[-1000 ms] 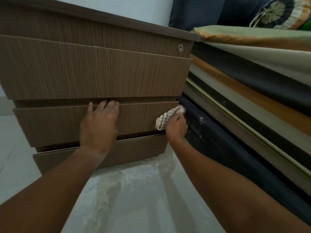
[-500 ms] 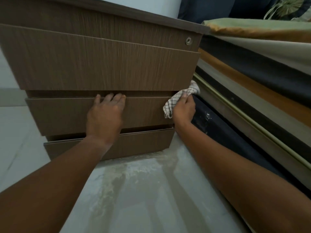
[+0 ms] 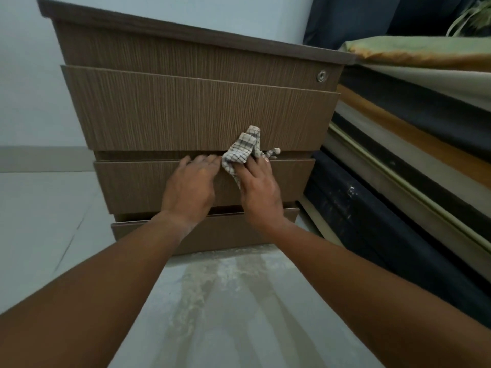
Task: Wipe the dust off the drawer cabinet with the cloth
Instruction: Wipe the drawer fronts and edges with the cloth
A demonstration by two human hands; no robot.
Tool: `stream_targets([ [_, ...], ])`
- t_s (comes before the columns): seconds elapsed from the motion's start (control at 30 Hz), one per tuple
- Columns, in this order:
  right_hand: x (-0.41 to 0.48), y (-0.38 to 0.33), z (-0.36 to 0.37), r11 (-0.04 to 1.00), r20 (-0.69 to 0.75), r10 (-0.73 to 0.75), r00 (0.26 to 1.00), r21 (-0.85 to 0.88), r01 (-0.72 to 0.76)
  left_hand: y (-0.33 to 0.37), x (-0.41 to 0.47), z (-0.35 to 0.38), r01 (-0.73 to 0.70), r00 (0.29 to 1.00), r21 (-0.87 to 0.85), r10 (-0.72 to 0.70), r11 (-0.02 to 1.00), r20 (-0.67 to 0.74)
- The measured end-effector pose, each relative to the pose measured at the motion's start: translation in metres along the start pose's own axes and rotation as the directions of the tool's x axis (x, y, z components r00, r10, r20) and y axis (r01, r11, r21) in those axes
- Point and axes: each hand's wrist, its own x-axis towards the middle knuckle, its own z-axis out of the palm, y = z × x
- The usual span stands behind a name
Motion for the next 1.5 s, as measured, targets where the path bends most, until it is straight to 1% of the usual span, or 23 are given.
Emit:
stream_targets([
  [0.1,0.002,0.015,-0.01,0.988,0.058,-0.119,0.991,-0.096,0.124,-0.007,-0.003,-0.002,-0.028,1.0,0.006,0.028,1.0,0.003],
  [0.13,-0.001,0.024,-0.014,0.989,0.053,-0.096,0.994,-0.107,0.101,-0.009,-0.004,-0.002,-0.033,0.999,0.008,0.032,0.999,0.005],
  [0.2,-0.01,0.043,-0.023,0.991,-0.005,0.117,0.993,-0.071,-0.117,-0.01,-0.005,-0.005,-0.037,0.999,0.01,0.037,0.999,0.03],
  [0.27,-0.014,0.058,-0.03,0.938,-0.074,0.346,0.935,-0.002,-0.348,-0.009,-0.007,-0.008,-0.047,0.998,0.028,0.045,0.999,0.052],
  [0.33,-0.009,0.064,-0.033,0.879,-0.139,0.476,0.868,0.107,-0.465,-0.006,-0.01,-0.01,-0.048,0.996,0.065,0.044,0.997,0.073],
  [0.37,-0.007,0.064,-0.035,0.825,-0.184,0.563,0.806,0.191,-0.533,-0.003,-0.013,-0.01,-0.044,0.995,0.086,0.036,0.995,0.094],
  [0.4,-0.005,0.061,-0.038,0.733,-0.233,0.678,0.697,0.291,-0.615,-0.001,-0.016,-0.01,-0.043,0.993,0.103,0.031,0.994,0.114],
  [0.47,-0.01,0.053,-0.039,0.475,-0.229,0.88,0.416,0.456,-0.753,0.003,-0.023,-0.007,-0.082,0.988,0.102,0.067,0.991,0.138],
  [0.5,-0.019,0.05,-0.035,0.37,-0.175,0.929,0.326,0.48,-0.796,0.006,-0.027,-0.006,-0.136,0.98,0.08,0.122,0.987,0.158],
  [0.53,-0.028,0.046,-0.031,0.314,-0.117,0.948,0.295,0.463,-0.829,0.008,-0.03,-0.003,-0.199,0.963,0.048,0.187,0.979,0.193],
  [0.57,-0.036,0.043,-0.026,0.307,-0.066,0.948,0.31,0.44,-0.844,0.011,-0.034,0.002,-0.232,0.944,0.013,0.222,0.973,0.243],
  [0.6,-0.044,0.039,-0.022,0.33,-0.027,0.936,0.352,0.42,-0.846,0.013,-0.038,0.007,-0.213,0.929,-0.013,0.207,0.977,0.306],
  [0.7,-0.066,0.031,-0.015,0.475,0.019,0.856,0.517,0.369,-0.799,0.014,-0.046,0.023,-0.062,0.886,0.038,0.037,0.997,0.461],
  [0.8,-0.082,0.027,-0.011,0.688,0.013,0.688,0.725,0.305,-0.659,0.011,-0.051,0.044,0.054,0.865,0.072,-0.083,0.996,0.495],
  [0.83,-0.087,0.026,-0.008,0.738,0.03,0.627,0.778,0.296,-0.606,0.009,-0.051,0.051,0.076,0.86,0.097,-0.115,0.992,0.497],
  [0.9,-0.092,0.025,0.0,0.809,0.086,0.522,0.848,0.263,-0.525,0.002,-0.05,0.06,0.087,0.857,0.165,-0.158,0.982,0.49],
  [0.97,-0.095,0.023,0.01,0.838,0.097,0.465,0.88,0.274,-0.472,0.002,-0.049,0.064,0.082,0.858,0.209,-0.176,0.975,0.483],
  [1.03,-0.09,0.013,0.013,0.826,0.014,0.463,0.886,0.356,-0.437,0.004,-0.048,0.066,0.137,0.866,0.206,-0.218,0.969,0.45],
  [1.13,-0.06,-0.005,0.003,0.787,-0.124,0.508,0.852,0.47,-0.401,0.002,-0.042,0.064,0.218,0.867,0.187,-0.278,0.958,0.413],
  [1.2,-0.039,-0.012,-0.007,0.827,-0.127,0.438,0.89,0.445,-0.344,-0.002,-0.037,0.063,0.23,0.863,0.185,-0.288,0.956,0.414],
  [1.27,-0.029,-0.017,-0.011,0.871,-0.062,0.35,0.935,0.389,-0.3,-0.004,-0.034,0.061,0.261,0.861,0.15,-0.3,0.954,0.412],
  [1.33,-0.034,-0.018,-0.011,0.888,0.02,0.305,0.952,0.355,-0.292,-0.005,-0.034,0.059,0.261,0.863,0.118,-0.286,0.958,0.416],
  [1.5,-0.057,-0.005,-0.01,0.949,0.271,0.225,0.936,0.156,-0.273,-0.008,-0.043,0.053,0.233,0.859,0.071,-0.239,0.97,0.453],
])
